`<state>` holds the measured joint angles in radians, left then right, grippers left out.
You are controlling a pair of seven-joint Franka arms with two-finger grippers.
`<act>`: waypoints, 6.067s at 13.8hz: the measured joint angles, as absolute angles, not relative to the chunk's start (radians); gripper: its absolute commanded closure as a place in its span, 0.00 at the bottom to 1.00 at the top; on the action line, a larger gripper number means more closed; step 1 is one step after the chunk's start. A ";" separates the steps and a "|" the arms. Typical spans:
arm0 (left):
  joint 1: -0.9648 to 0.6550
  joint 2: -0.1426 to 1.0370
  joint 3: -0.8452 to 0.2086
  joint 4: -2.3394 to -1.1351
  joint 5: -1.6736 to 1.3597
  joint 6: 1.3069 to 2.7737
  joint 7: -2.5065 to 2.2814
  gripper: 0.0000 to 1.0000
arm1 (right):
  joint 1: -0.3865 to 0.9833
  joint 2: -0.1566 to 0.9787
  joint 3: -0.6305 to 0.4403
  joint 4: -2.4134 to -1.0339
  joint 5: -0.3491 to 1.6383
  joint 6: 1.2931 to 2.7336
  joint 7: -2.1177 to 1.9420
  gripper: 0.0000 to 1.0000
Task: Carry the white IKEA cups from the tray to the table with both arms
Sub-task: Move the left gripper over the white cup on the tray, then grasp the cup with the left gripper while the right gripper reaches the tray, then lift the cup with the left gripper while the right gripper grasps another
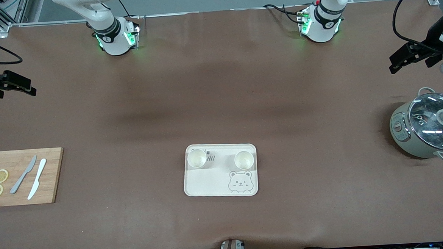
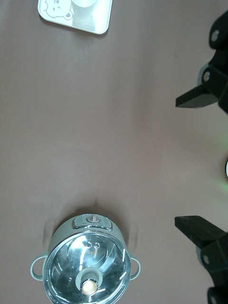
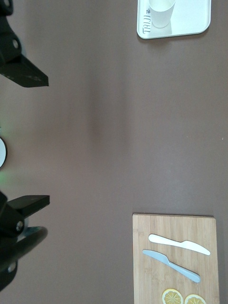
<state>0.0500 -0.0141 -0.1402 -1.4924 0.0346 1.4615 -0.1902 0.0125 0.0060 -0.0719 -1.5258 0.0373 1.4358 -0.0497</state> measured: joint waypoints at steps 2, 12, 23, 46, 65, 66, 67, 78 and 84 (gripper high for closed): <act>0.049 -0.014 -0.141 -1.482 0.035 1.462 -0.190 0.00 | 0.012 0.006 -0.072 -1.526 0.037 1.436 -0.050 0.00; 0.005 0.051 -0.173 -1.466 0.035 1.464 -0.196 0.00 | 0.008 0.009 -0.075 -1.526 0.037 1.436 -0.050 0.00; -0.179 0.372 -0.180 -1.468 0.035 1.759 -0.394 0.00 | 0.007 0.011 -0.076 -1.526 0.038 1.439 -0.049 0.00; -0.422 0.791 -0.178 -1.463 0.038 2.407 -0.765 0.96 | 0.042 0.256 -0.055 -1.526 0.041 1.624 -0.047 0.00; -0.287 0.625 -0.166 -1.417 0.041 2.221 -0.682 1.00 | 0.344 0.569 -0.048 -1.516 0.252 2.060 0.540 0.00; -0.263 0.600 -0.166 -1.417 0.041 2.183 -0.648 1.00 | 0.371 0.591 -0.047 -1.509 0.252 2.087 0.589 0.00; -0.241 0.581 -0.165 -1.417 0.041 2.147 -0.616 1.00 | 0.395 0.612 -0.047 -1.502 0.252 2.113 0.628 0.00; 0.035 0.551 -0.165 -1.574 0.042 1.911 -0.317 1.00 | 0.544 0.711 -0.048 -1.475 0.252 2.268 0.833 0.56; 0.090 0.537 -0.166 -1.805 0.042 2.167 -0.265 0.89 | 0.547 0.746 -0.051 -1.474 0.252 2.291 0.834 1.00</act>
